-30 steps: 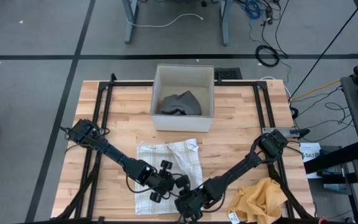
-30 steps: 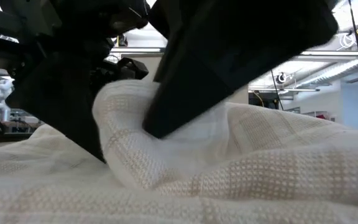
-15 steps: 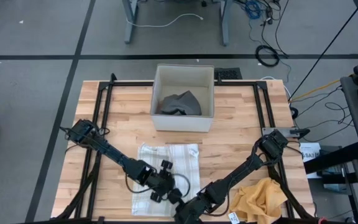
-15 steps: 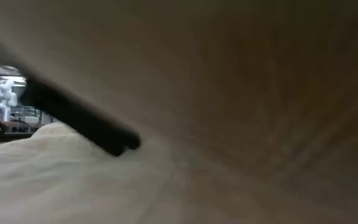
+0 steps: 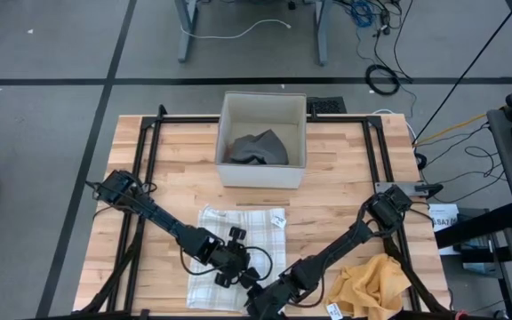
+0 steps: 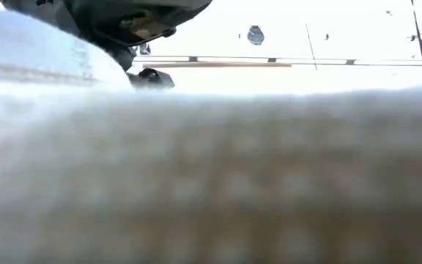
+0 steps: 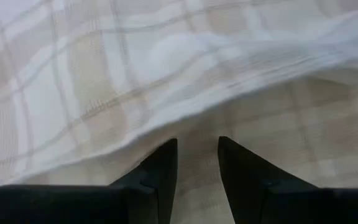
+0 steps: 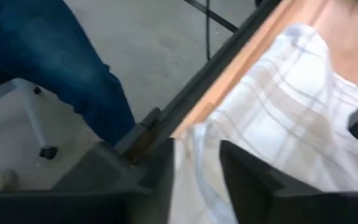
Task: Fold towel
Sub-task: Fold the white patterned towel
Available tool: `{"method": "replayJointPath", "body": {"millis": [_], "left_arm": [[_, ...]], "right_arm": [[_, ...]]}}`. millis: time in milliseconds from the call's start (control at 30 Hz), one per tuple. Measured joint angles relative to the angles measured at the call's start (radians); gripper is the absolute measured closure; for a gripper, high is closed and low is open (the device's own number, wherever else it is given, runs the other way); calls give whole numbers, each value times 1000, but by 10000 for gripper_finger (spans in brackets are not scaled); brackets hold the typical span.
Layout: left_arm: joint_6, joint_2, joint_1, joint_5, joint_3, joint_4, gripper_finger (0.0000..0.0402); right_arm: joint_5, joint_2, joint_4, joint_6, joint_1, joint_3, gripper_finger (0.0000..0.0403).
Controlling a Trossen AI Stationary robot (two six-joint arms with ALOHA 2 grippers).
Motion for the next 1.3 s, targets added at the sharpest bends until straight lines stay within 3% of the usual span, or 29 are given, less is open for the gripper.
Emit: {"method": "replayJointPath", "body": {"millis": [133, 267, 500, 733, 967, 1300], "left_arm": [[1, 0, -2, -3, 0, -24, 278], [5, 0, -11, -45, 0, -44, 278], [24, -13, -10, -105, 0, -59, 278], [32, -42, 9, -201, 0, -138, 278], [-1, -80, 25, -220, 0, -222, 278], [60, -128, 28, -232, 0, -110, 278]], "right_arm": [[47, -33, -31, 23, 19, -1, 212], [124, -95, -151, 87, 60, -1, 190], [126, -154, -316, 288, 128, 0, 217], [296, -74, -487, 461, 166, -1, 254], [312, 24, -430, 466, 121, 1, 275], [313, 44, -472, 423, 80, 4, 280]]}}
